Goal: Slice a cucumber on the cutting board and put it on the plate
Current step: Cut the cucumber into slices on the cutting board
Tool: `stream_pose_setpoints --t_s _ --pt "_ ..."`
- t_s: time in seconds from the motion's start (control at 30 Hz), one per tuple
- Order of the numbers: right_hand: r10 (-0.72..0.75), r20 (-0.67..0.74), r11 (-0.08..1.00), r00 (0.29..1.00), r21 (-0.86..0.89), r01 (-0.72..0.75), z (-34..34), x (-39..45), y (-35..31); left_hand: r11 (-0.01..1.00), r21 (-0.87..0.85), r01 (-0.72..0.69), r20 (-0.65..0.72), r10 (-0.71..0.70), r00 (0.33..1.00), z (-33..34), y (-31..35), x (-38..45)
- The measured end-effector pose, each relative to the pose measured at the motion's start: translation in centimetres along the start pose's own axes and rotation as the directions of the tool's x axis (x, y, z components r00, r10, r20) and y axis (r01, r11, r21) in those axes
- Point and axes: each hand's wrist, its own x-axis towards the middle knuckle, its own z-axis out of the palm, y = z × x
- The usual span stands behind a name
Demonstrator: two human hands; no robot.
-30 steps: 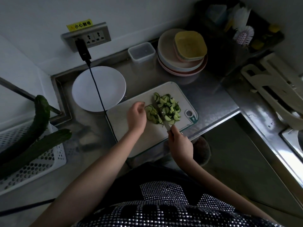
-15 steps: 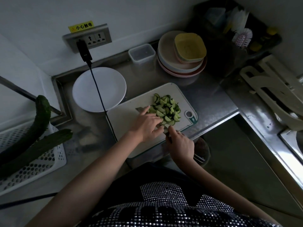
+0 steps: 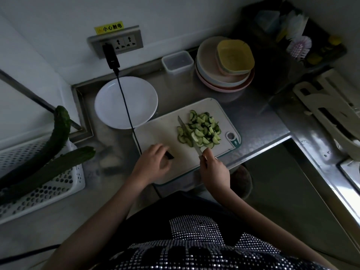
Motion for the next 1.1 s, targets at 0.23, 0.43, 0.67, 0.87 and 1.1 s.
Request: stream_pose_setpoints --t_s 0.23,0.43,0.67,0.87,1.1 --pt "-0.045 0.068 0.999 0.997 -0.007 0.045 0.3 -0.5 -0.6 0.989 -0.110 0.094 0.118 -0.081 0.990 0.2 0.2 1.0" --pt "-0.115 0.207 0.993 0.972 0.018 0.114 1.1 -0.8 -1.9 0.998 0.064 -0.014 -0.018 0.015 1.000 -0.3 -0.1 -0.7" --pt "-0.135 0.318 0.988 0.938 -0.029 0.152 1.3 -1.0 -2.7 0.913 0.305 -0.270 0.174 0.225 0.959 1.0 -0.9 -1.9" --pt "-0.190 0.319 0.969 0.929 -0.092 0.230 1.8 -1.0 -2.5 0.927 0.289 -0.240 0.183 0.192 0.964 0.9 -0.9 -1.6" --pt "-0.223 0.311 0.956 0.924 -0.114 0.269 1.9 -1.0 -2.1 0.933 0.277 -0.229 0.142 0.196 0.970 1.1 -0.7 -1.3"
